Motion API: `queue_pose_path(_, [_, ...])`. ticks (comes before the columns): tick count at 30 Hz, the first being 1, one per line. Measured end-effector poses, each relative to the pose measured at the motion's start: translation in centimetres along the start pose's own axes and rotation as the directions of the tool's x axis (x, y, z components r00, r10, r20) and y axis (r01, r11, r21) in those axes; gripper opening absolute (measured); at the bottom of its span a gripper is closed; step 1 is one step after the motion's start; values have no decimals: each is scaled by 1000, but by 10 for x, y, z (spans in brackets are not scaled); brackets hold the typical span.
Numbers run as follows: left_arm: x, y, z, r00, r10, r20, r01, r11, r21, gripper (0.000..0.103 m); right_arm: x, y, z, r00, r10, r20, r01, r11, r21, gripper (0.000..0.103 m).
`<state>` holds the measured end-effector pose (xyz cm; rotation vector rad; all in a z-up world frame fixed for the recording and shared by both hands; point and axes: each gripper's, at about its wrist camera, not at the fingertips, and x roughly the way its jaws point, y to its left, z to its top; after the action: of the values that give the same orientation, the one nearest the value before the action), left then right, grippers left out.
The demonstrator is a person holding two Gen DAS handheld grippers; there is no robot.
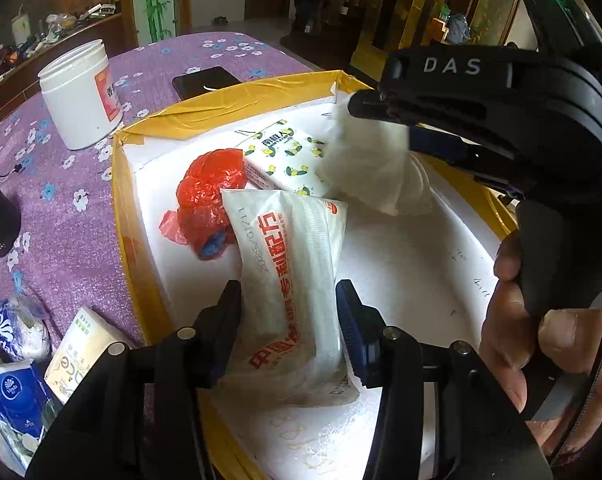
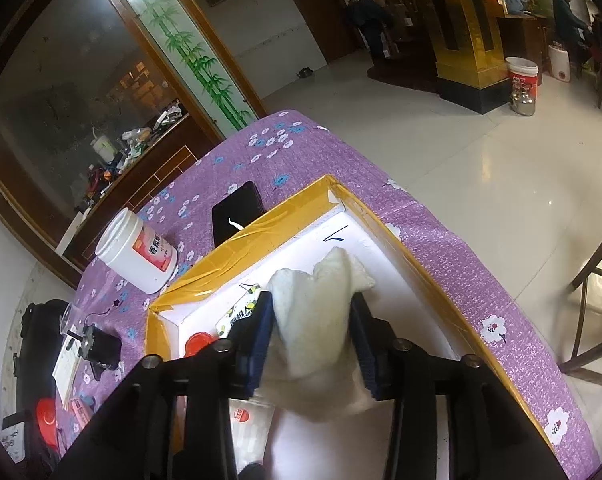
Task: Organize soft objects
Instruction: 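Carry towel and wet-wipe pack into the yellow box and release both, then grasp the black snack bag with the right gripper while the left grasps the white socks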
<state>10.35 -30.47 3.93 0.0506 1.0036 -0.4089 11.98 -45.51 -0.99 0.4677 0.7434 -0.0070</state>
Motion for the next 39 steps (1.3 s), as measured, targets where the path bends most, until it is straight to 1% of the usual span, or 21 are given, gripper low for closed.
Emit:
queue_pose_path(1, [0,0,0,1000,-2,-3,2,1000,-2,48,-2,0,0,1000,1,5,-1,1000,-1,47])
queue_pose_path(2, [-1,1,1,1000,-5,-4,5,1000,-4,50,-4,0,0,1000,1,9,-1,1000,-1,52])
queue_pose_path(3, [-3,1,0,1000,-10,0,10,1000,-8,51,-6,1,0,1000,3,17,-3,1000,0,54])
queue_pose_path(7, [-6,1,1,1000,-14,11,14,1000,-12,51,-14,1,0,999,16,45,-16,1000,3,55])
queue_pose_path(14, [-11,2,2,1000,-12,20,13,1000,-15,52,-22,1,2,997,22,70,-23,1000,4,57])
queue_pose_path(20, [-35,5,6,998,-33,48,35,999,-30,52,-31,0,1,995,32,96,-32,999,1,58])
queue_pose_path(25, [-63,8,2,996,-19,92,20,1000,-16,52,-37,0,-1,993,38,114,-38,999,-1,58])
queue_pose_path(29, [-89,18,-5,992,-24,120,27,999,-27,52,-40,6,-6,992,46,118,-44,999,-20,58])
queue_pose_path(33, [-110,29,-21,989,-11,145,16,999,-30,52,-48,20,-13,991,43,125,-35,997,-62,58])
queue_pose_path(37, [-127,45,-40,986,12,166,-7,1000,-28,52,-68,44,-25,986,100,136,-84,989,-119,58])
queue_pose_path(39, [-137,61,-56,983,42,180,-36,999,-41,58,-77,59,-36,983,130,128,-109,981,-159,62])
